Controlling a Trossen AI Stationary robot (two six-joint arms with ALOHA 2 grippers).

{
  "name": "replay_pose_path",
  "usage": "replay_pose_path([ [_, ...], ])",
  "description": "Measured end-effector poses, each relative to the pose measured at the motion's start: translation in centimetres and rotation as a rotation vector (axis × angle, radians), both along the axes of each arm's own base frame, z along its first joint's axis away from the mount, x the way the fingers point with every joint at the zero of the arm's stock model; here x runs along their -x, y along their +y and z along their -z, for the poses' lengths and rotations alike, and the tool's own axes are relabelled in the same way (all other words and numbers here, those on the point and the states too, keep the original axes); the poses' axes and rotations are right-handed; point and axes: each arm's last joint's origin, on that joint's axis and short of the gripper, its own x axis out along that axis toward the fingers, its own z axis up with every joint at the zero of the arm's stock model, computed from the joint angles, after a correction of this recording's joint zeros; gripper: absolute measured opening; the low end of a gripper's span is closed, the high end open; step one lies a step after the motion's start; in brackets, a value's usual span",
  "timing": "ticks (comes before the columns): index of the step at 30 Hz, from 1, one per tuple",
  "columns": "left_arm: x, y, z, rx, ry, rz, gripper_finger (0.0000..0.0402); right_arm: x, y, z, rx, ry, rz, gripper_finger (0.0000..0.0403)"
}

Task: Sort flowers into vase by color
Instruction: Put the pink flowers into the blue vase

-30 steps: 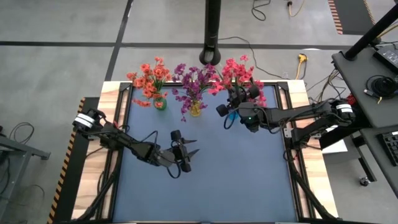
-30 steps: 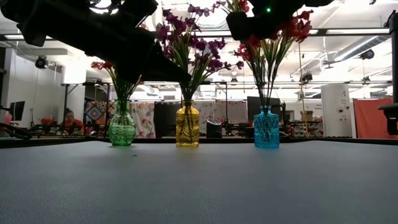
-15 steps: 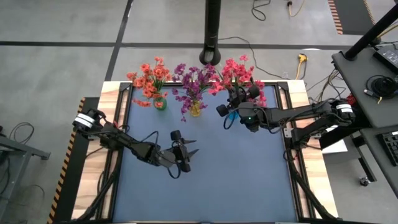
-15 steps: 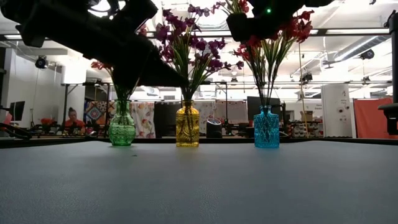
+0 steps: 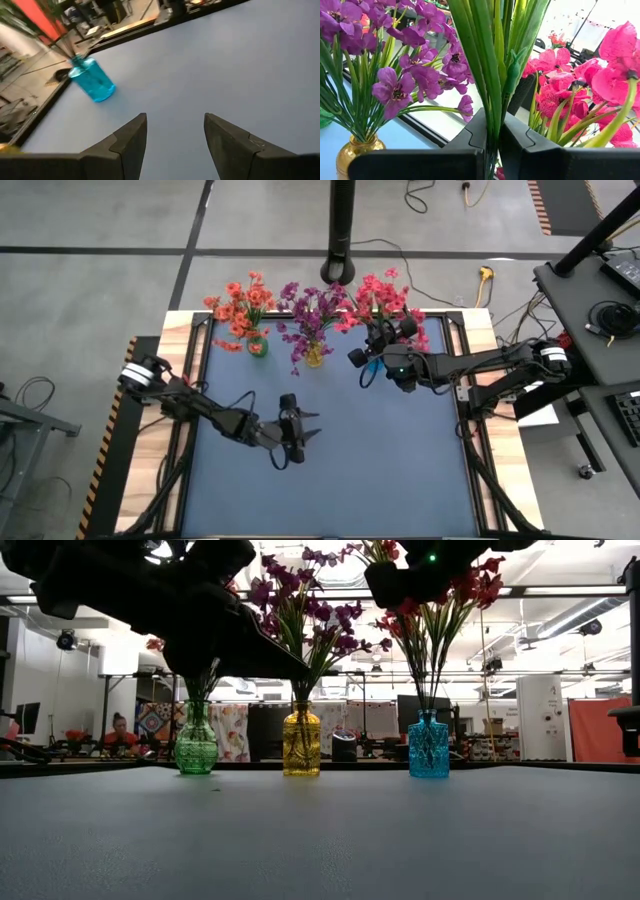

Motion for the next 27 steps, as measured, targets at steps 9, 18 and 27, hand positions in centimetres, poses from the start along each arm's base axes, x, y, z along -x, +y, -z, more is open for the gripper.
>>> replay_pose_path([
  [9, -0.5, -0.5, 1.1, -0.018, 0.035, 0.065, 0.0181, 0.0, 0.0, 0.0, -0.005, -0.01, 0.001, 0.0022],
  [18, -0.6, -0.5, 1.2, -0.014, 0.027, 0.065, 0.0181, 0.0, 0.0, 0.0, -0.003, -0.006, 0.001, 0.0022],
  [27, -0.6, -0.5, 1.2, -0.013, 0.028, 0.064, 0.0181, 0.0, 0.0, 0.0, 0.004, 0.01, -0.001, 0.0022],
])
